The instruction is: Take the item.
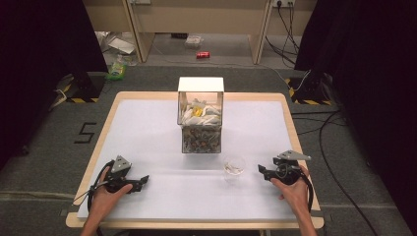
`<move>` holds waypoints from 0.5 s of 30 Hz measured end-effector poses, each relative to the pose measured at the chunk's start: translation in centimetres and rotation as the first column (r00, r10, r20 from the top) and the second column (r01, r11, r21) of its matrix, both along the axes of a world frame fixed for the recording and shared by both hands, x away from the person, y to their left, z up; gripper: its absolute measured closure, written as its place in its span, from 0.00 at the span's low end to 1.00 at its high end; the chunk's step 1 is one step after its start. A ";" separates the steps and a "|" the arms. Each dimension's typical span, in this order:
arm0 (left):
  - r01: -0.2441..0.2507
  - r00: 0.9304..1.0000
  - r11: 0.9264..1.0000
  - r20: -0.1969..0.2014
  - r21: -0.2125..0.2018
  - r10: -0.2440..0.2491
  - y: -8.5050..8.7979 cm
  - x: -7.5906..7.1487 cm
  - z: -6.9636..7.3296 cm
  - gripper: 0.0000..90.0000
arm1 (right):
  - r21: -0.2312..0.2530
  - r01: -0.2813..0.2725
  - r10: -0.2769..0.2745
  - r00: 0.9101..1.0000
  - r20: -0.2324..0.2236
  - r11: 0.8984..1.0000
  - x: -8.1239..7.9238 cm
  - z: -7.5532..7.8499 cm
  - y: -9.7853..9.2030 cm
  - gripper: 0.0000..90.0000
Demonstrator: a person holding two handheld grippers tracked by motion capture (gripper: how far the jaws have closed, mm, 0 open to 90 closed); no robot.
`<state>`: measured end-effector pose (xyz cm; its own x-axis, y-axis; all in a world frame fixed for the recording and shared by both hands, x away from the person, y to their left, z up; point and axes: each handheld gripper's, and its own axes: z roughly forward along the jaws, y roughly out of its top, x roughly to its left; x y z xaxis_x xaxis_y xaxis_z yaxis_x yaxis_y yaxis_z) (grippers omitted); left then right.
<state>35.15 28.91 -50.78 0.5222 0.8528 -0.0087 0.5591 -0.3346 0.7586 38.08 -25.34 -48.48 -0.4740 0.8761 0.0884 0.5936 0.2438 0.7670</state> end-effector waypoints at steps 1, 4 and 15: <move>0.000 1.000 1.000 0.000 0.000 0.000 0.0 0.0 0.0 0.14 | 0.000 0.000 0.000 1.000 0.000 1.000 0.0 0.0 0.0 0.32; 0.000 1.000 1.000 0.000 0.001 0.000 0.0 0.0 0.0 0.14 | -0.010 -0.007 0.007 0.999 -0.039 1.000 0.2 -0.6 0.0 0.29; 0.000 1.000 1.000 0.001 0.002 0.000 0.0 0.0 0.0 0.14 | -0.108 -0.064 0.061 0.998 -0.025 0.992 0.0 -1.3 1.2 0.13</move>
